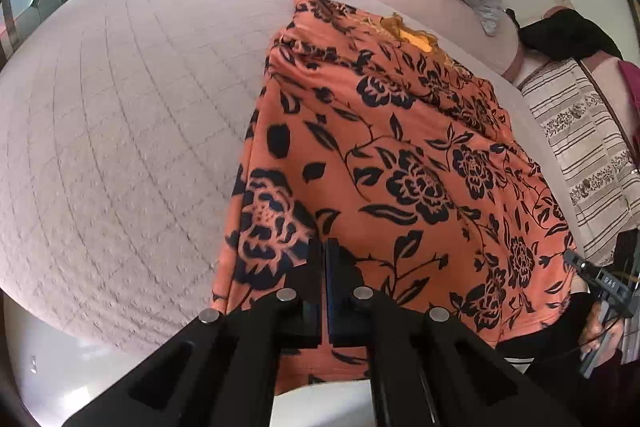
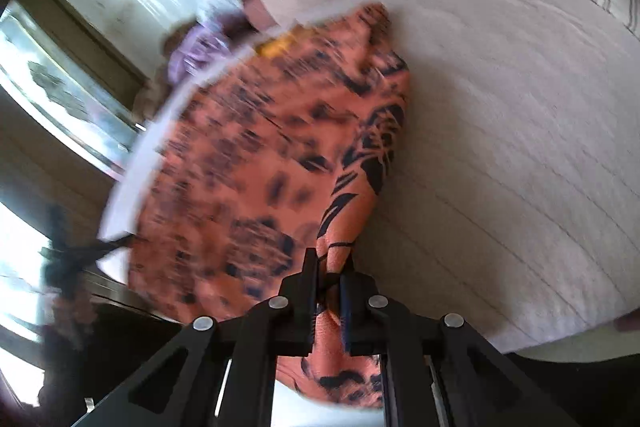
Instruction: Fold small clothes
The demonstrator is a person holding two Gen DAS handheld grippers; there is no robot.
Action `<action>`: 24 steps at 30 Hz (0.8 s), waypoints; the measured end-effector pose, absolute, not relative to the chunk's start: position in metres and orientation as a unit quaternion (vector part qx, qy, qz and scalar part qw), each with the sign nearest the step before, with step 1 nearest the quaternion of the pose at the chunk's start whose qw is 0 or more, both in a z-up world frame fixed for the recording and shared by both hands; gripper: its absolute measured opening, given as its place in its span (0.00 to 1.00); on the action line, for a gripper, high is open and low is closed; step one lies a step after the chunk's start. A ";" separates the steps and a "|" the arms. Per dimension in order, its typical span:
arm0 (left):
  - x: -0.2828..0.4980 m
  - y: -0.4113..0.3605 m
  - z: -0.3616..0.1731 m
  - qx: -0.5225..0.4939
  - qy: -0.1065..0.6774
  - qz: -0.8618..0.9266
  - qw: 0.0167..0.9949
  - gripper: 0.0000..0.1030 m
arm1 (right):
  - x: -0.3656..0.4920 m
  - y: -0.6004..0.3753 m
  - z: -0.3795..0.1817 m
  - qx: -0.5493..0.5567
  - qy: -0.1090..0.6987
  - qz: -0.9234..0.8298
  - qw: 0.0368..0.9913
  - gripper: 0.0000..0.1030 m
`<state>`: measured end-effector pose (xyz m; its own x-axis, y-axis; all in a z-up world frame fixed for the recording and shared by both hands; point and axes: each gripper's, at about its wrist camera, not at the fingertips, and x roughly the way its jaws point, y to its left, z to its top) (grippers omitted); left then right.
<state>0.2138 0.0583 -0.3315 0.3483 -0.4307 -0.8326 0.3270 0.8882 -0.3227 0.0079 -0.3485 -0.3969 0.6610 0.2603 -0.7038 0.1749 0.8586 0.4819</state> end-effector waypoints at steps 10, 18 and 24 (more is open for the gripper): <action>0.205 0.100 -0.327 -0.091 0.539 -0.178 0.818 0.84 | 0.024 -0.362 -0.434 0.290 0.492 -0.023 0.821 0.23; 0.199 0.091 -0.353 -0.088 0.593 -0.175 0.781 0.46 | 0.022 -0.350 -0.433 0.292 0.478 0.000 0.829 0.49; 0.188 0.077 -0.355 -0.053 0.591 -0.183 0.784 0.06 | 0.019 -0.342 -0.432 0.241 0.482 -0.031 0.842 0.13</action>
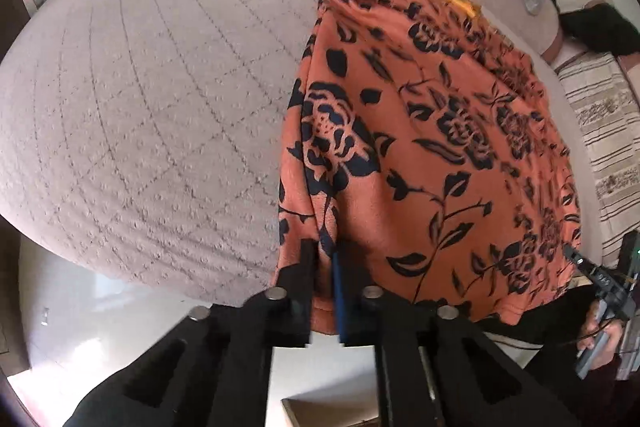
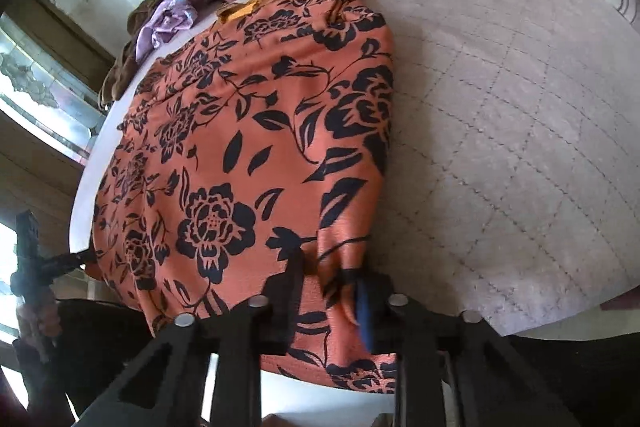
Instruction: Fold small clothes
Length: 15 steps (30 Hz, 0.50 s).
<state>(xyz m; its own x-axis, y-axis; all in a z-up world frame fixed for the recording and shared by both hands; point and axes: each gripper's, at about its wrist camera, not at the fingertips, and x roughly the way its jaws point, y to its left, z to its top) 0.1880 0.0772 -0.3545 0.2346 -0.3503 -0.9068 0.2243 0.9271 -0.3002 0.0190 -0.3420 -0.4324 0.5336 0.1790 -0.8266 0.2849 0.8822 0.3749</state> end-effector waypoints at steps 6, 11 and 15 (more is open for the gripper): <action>0.176 0.084 -0.333 -0.055 0.558 -0.194 0.805 0.07 | 0.001 -0.349 -0.407 0.253 0.429 -0.010 0.867 0.10; 0.188 0.085 -0.346 -0.013 0.585 -0.129 0.801 0.66 | 0.011 -0.355 -0.425 0.281 0.475 -0.012 0.834 0.15; 0.189 0.074 -0.362 -0.010 0.612 -0.142 0.778 0.68 | 0.015 -0.358 -0.434 0.294 0.485 0.002 0.823 0.47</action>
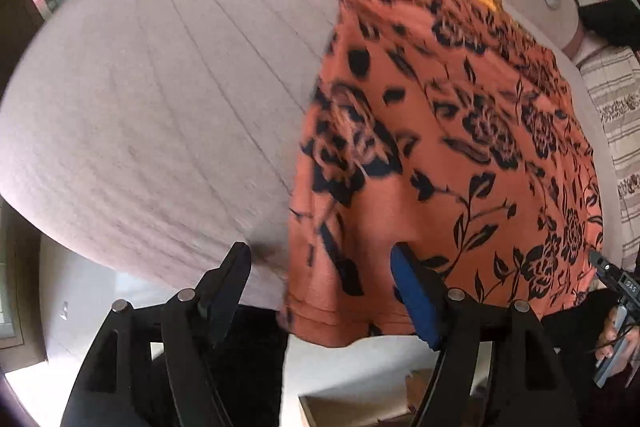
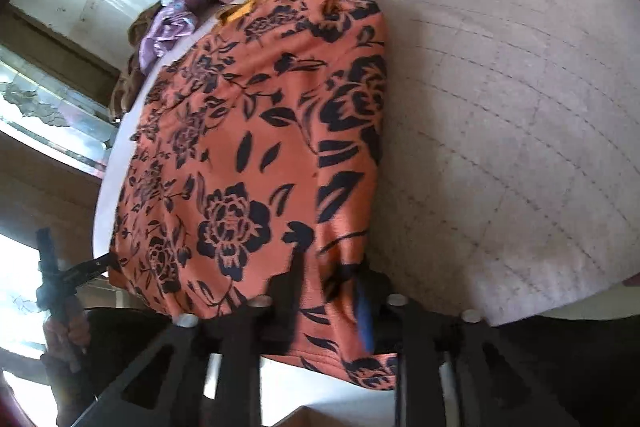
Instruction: Fold small clothes
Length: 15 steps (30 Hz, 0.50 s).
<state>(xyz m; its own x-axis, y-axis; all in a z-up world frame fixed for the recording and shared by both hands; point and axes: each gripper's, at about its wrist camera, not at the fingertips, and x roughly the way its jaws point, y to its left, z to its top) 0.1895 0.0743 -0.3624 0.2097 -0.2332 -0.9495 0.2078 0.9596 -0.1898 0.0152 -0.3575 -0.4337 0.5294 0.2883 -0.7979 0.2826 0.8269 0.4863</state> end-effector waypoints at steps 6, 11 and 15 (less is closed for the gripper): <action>0.186 0.067 -0.349 -0.009 0.590 -0.171 0.789 0.05 | 0.019 -0.332 -0.435 0.211 0.487 0.006 0.847 0.18; 0.203 0.075 -0.305 -0.062 0.558 -0.232 0.795 0.05 | 0.019 -0.340 -0.413 0.216 0.478 0.019 0.851 0.09; 0.241 0.065 -0.250 -0.084 0.528 -0.262 0.803 0.05 | 0.032 -0.360 -0.367 0.237 0.431 0.052 0.869 0.09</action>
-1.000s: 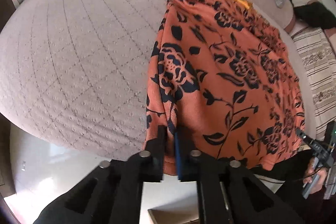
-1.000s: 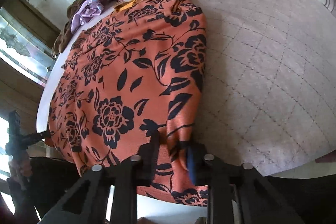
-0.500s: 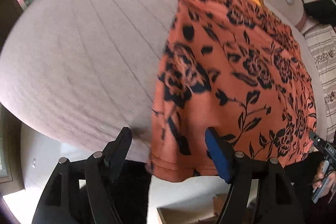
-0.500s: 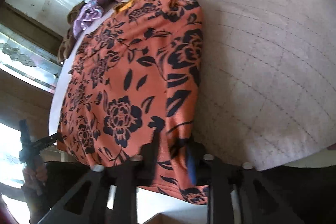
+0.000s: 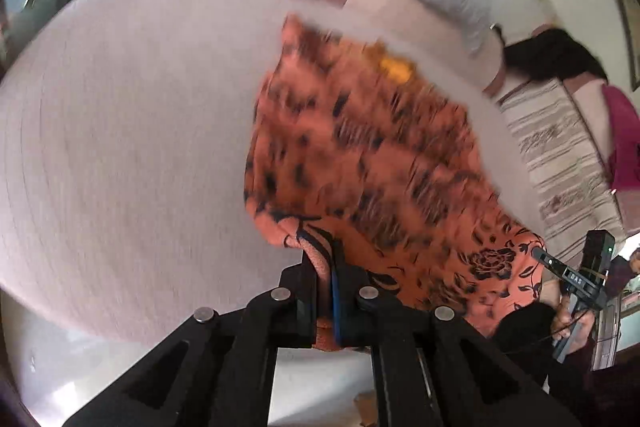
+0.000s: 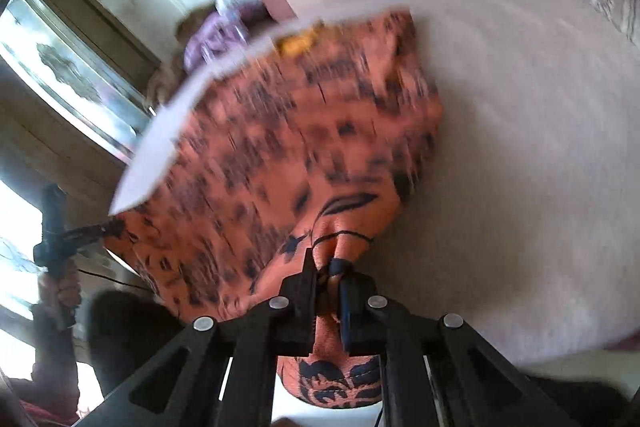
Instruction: Fold small clothes
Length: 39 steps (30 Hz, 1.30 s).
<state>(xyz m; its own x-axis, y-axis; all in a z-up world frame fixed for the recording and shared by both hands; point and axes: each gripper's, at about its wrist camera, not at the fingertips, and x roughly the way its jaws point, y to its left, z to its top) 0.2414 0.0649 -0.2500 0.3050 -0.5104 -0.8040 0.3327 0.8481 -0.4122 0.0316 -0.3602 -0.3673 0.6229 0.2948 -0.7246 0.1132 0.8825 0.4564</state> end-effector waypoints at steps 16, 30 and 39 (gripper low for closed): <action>0.489 -0.041 -0.327 -0.058 0.524 -0.138 0.838 0.10 | 0.300 -0.494 -0.415 0.431 0.377 -0.006 0.820 0.51; 0.384 -0.020 -0.224 -0.125 0.327 -0.142 0.926 0.68 | 0.241 -0.451 -0.341 0.279 0.349 -0.012 0.895 0.31; 0.351 -0.024 -0.245 -0.051 0.319 0.001 0.946 0.86 | 0.257 -0.355 -0.387 0.205 0.472 0.050 0.856 0.31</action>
<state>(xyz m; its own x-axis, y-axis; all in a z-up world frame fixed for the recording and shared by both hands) 0.3515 -0.0244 -0.2455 0.7961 -0.0305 -0.6044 -0.0348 0.9948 -0.0961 0.2571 -0.3547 -0.3873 0.5494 0.2786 -0.7878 0.1089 0.9109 0.3980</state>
